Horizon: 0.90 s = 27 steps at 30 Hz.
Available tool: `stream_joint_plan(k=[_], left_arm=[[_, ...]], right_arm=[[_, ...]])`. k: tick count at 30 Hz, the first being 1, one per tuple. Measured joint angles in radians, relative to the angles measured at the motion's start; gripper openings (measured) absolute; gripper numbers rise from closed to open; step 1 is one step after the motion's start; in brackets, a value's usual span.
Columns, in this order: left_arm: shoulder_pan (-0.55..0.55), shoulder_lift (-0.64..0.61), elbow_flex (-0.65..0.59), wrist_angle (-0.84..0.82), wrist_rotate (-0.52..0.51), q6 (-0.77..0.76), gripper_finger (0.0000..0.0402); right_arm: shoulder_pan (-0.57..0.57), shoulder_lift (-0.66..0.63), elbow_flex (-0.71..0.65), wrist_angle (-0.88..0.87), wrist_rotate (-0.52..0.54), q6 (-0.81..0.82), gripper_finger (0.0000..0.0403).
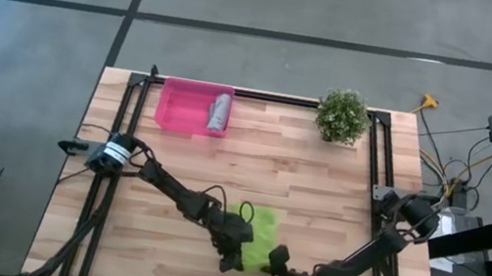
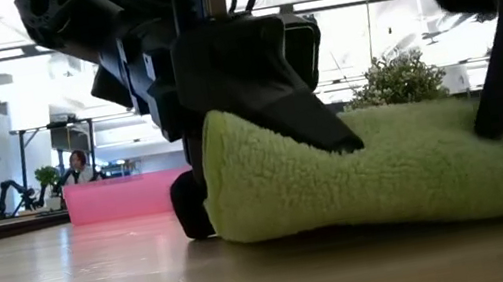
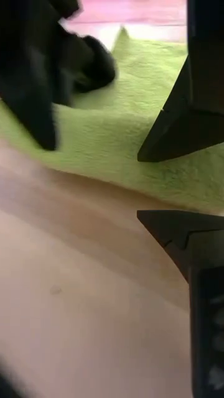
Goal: Roll microfiber towels into tight, uniform cylinder then place into a basket
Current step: Roll the green microfiber cloth
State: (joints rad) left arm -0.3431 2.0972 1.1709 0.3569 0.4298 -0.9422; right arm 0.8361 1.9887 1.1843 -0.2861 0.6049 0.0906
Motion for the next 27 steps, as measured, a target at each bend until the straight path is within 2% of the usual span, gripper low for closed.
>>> stream_joint_plan(k=[12, 19, 22, 27], left_arm=[[-0.001, 0.0, -0.005, 0.011, 0.007, -0.028, 0.0], [-0.002, -0.001, -0.005, 0.005, 0.008, -0.025, 0.0], [-0.002, -0.001, -0.005, 0.0, 0.009, -0.022, 0.0], [-0.003, -0.001, -0.006, 0.0, 0.01, -0.02, 0.0]], right_arm=[[-0.033, 0.021, -0.062, 0.064, 0.003, 0.068, 0.0132], [-0.034, 0.02, -0.053, 0.064, -0.003, 0.072, 0.0132], [-0.034, -0.015, -0.023, 0.001, 0.001, 0.047, 0.0132], [-0.039, -0.057, -0.026, 0.064, 0.015, 0.06, 0.0132]])
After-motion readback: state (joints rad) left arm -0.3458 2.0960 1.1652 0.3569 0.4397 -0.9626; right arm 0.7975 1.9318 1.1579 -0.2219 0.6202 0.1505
